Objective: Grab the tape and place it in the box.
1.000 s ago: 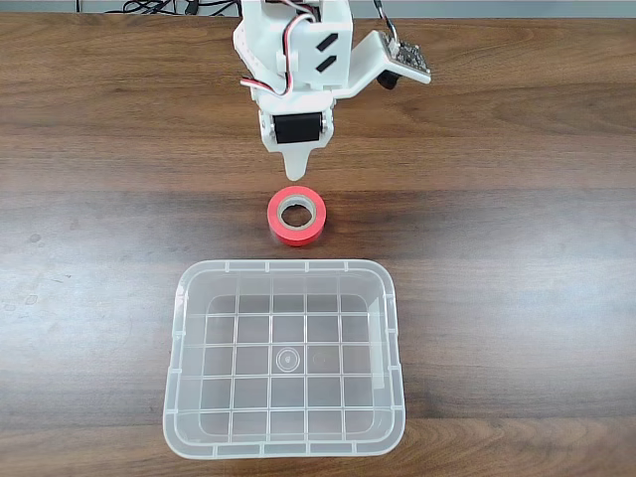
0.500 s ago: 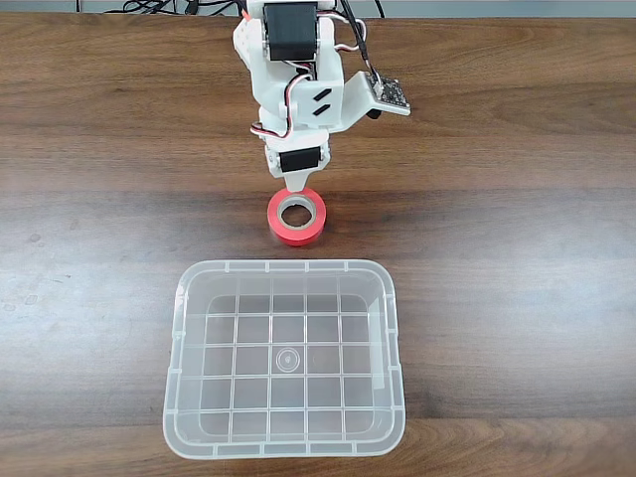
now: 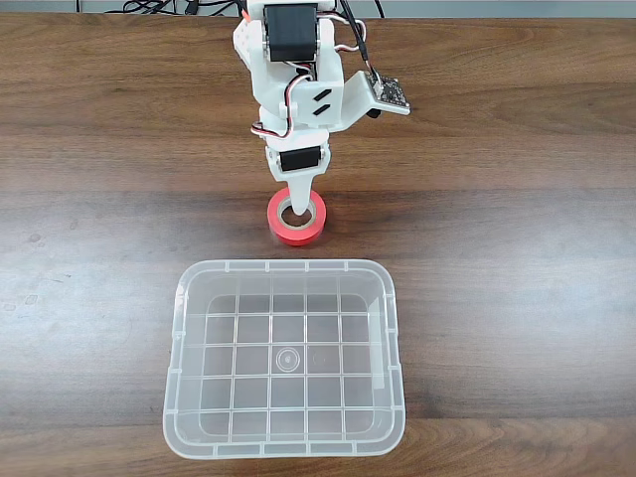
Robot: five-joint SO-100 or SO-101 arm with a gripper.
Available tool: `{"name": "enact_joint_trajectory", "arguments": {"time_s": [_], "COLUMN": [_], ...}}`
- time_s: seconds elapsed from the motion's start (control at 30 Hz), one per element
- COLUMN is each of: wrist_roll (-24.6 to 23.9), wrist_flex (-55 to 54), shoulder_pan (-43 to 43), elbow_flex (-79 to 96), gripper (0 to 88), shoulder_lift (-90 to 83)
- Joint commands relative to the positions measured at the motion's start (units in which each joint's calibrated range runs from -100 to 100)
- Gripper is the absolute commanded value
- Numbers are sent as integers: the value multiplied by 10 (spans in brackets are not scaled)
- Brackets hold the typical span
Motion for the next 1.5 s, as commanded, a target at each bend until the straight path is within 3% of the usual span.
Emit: {"name": "enact_joint_trajectory", "arguments": {"time_s": [0.0,0.53,0.77,1.23,1.47], "wrist_roll": [-1,8,14,14,11], "wrist_flex": [5,-68,-68,-60,60], "shoulder_pan": [13,20,27,28,26], "elbow_flex": [1,50,36,15,-99], "gripper": [185,183,52,45,45], "shoulder_lift": [-3,21,66,65,-32]}}
